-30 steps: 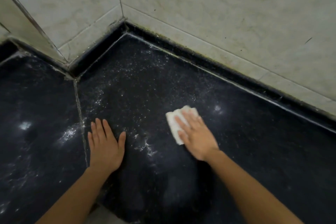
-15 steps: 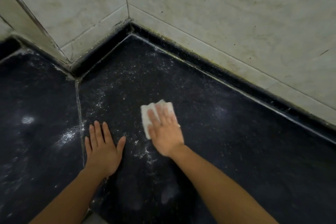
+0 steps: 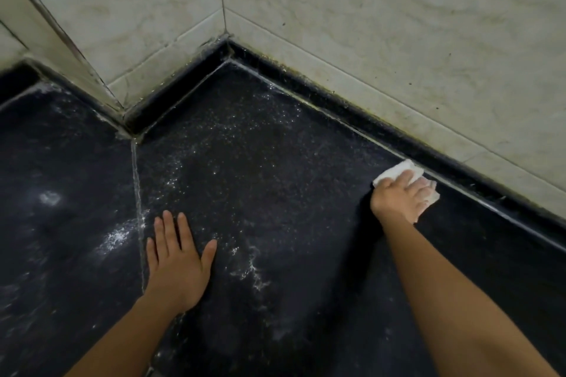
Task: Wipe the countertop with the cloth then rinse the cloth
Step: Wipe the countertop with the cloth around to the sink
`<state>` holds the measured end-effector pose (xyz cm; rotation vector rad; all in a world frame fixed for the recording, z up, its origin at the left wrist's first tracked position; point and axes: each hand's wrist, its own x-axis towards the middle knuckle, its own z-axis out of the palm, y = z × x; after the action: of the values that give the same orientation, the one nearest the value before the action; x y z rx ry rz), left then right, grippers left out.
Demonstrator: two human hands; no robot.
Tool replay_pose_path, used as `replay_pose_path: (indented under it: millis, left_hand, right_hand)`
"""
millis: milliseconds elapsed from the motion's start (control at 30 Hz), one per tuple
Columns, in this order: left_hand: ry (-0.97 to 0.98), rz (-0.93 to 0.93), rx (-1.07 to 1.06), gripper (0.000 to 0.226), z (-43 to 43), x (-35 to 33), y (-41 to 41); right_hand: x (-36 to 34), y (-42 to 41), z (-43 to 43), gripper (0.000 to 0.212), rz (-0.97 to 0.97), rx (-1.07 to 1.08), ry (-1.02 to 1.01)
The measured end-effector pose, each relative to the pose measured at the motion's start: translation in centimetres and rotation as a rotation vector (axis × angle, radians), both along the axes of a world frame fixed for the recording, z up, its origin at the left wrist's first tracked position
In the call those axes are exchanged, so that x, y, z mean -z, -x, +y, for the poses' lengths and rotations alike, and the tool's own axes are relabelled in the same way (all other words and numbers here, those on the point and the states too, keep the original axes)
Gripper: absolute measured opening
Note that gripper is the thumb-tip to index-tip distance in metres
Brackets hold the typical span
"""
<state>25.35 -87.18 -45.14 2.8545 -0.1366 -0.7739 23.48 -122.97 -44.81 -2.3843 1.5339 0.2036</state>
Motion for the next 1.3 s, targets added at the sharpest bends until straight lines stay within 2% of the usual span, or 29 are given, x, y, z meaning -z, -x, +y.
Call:
replay_pose_path:
  millis: [67,133,200,267,367,433,467,533,600,667,767,833,900,1000,1067,1133,1200,1300]
  left_hand:
    - [0.002,0.003,-0.004,0.077,-0.1,0.0,0.0]
    - [-0.007,0.003,-0.001,0.077,-0.1,0.0,-0.1]
    - [-0.009,0.014,-0.003,0.077,0.0,0.0,-0.1]
    - [-0.004,0.031,-0.005,0.077,-0.1,-0.2,-0.2]
    - [-0.011,0.052,-0.002,0.077,-0.1,-0.5,-0.3]
    - [-0.017,0.060,0.003,0.077,-0.1,-0.6,-0.3]
    - [-0.016,0.066,0.006,0.077,-0.1,-0.6,-0.3]
    - [-0.011,0.088,0.009,0.076,0.0,-0.7,-0.4]
    - [-0.014,0.095,0.016,0.075,0.0,-0.7,-0.4]
    - [-0.014,0.098,0.019,0.074,0.1,-0.8,-0.5]
    - [-0.020,0.103,0.019,0.074,0.0,-0.7,-0.5]
    - [-0.027,0.102,0.017,0.073,0.0,-0.7,-0.6]
    - [-0.031,0.107,0.010,0.073,0.0,-0.8,-0.6]
    - [-0.033,0.125,0.007,0.072,-0.2,-1.1,-0.6]
    - [-0.026,0.134,0.003,0.072,-0.3,-1.2,-0.7]
    - [-0.021,0.138,0.006,0.072,-0.2,-1.2,-0.7]
    - [-0.015,0.141,0.015,0.072,0.0,-1.2,-0.8]
    - [0.003,0.152,0.014,0.072,0.0,-1.1,-0.8]
  right_hand:
    - [-0.4,-2.8,3.2,0.058,0.061,-0.114,0.018]
    - [-0.3,-4.5,7.6,0.057,0.109,-0.498,0.127]
    - [0.0,-4.9,12.5,0.057,0.049,-0.949,0.210]
    - [0.4,-4.3,15.4,0.061,-0.042,-1.222,0.120]
    - [-0.5,-3.3,14.4,0.057,-0.102,-1.419,-0.089]
    - [-0.7,-2.8,11.3,0.053,-0.139,-1.406,-0.040]
    - [-0.3,-2.6,9.4,0.051,-0.133,-1.320,0.047]
    - [0.8,-2.4,5.1,0.058,-0.105,-1.010,0.159]
    - [1.4,-2.4,2.1,0.061,0.002,-0.641,0.110]
    - [1.2,-3.8,1.8,0.058,-0.009,-0.326,0.041]
    - [0.8,-7.9,4.4,0.059,-0.037,-0.052,-0.003]
    - [1.1,-10.4,6.6,0.060,-0.022,-0.138,0.013]
    - [1.6,-11.6,10.1,0.059,-0.024,-0.450,0.069]
    - [1.5,-10.6,16.0,0.056,-0.057,-1.083,0.064]
    - [1.3,-9.2,16.9,0.056,-0.122,-1.300,-0.034]
    - [1.3,-8.0,14.3,0.057,-0.138,-1.450,-0.073]
    - [1.5,-6.4,10.1,0.060,-0.140,-1.396,-0.035]
    - [1.8,-3.8,2.7,0.059,-0.114,-0.935,0.050]
